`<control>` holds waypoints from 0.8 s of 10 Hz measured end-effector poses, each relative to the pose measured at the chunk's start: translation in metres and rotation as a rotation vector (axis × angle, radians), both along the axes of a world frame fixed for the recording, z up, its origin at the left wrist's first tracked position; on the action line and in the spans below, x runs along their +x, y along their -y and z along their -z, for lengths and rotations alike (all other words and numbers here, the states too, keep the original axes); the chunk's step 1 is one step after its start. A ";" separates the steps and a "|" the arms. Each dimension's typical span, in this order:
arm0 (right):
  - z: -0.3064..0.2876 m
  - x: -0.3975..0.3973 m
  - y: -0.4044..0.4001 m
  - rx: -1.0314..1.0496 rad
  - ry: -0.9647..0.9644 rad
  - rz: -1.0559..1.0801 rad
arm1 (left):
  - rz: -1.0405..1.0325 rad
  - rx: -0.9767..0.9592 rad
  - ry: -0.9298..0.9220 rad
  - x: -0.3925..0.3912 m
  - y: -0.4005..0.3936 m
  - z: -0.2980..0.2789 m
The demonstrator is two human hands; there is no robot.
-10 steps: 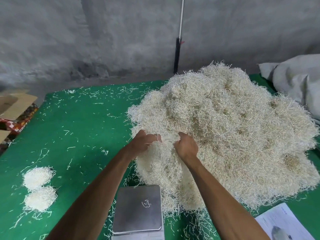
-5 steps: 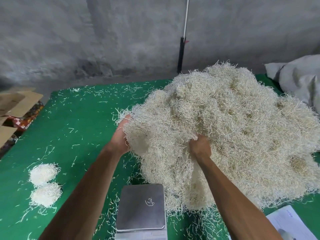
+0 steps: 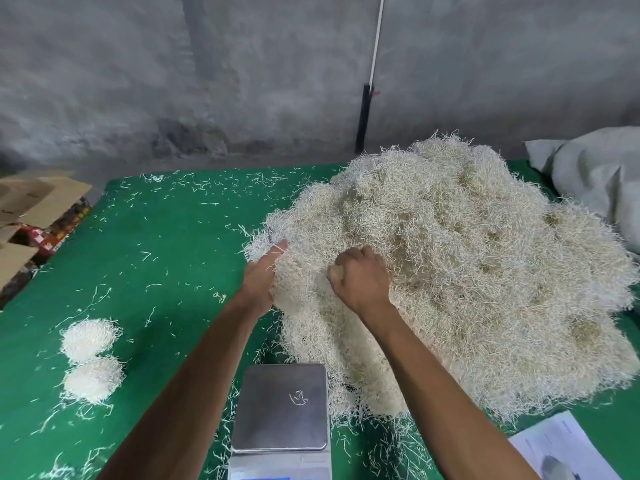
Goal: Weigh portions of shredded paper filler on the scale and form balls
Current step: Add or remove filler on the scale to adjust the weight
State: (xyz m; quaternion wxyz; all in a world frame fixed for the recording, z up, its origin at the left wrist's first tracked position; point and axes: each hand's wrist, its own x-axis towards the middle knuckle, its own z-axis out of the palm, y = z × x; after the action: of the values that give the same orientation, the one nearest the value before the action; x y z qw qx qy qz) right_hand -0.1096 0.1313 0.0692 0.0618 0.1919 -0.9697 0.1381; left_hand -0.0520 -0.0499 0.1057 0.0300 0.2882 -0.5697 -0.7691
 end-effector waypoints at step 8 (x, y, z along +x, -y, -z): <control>0.063 0.145 0.022 -0.865 0.978 0.091 | 0.213 0.105 0.228 0.149 0.013 0.056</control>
State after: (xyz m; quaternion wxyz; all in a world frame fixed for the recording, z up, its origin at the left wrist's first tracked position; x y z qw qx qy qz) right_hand 0.0350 0.1089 0.0063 -0.3091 0.0234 -0.7499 0.5844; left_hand 0.0966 -0.0634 0.0494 -0.1317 0.3126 -0.5557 -0.7591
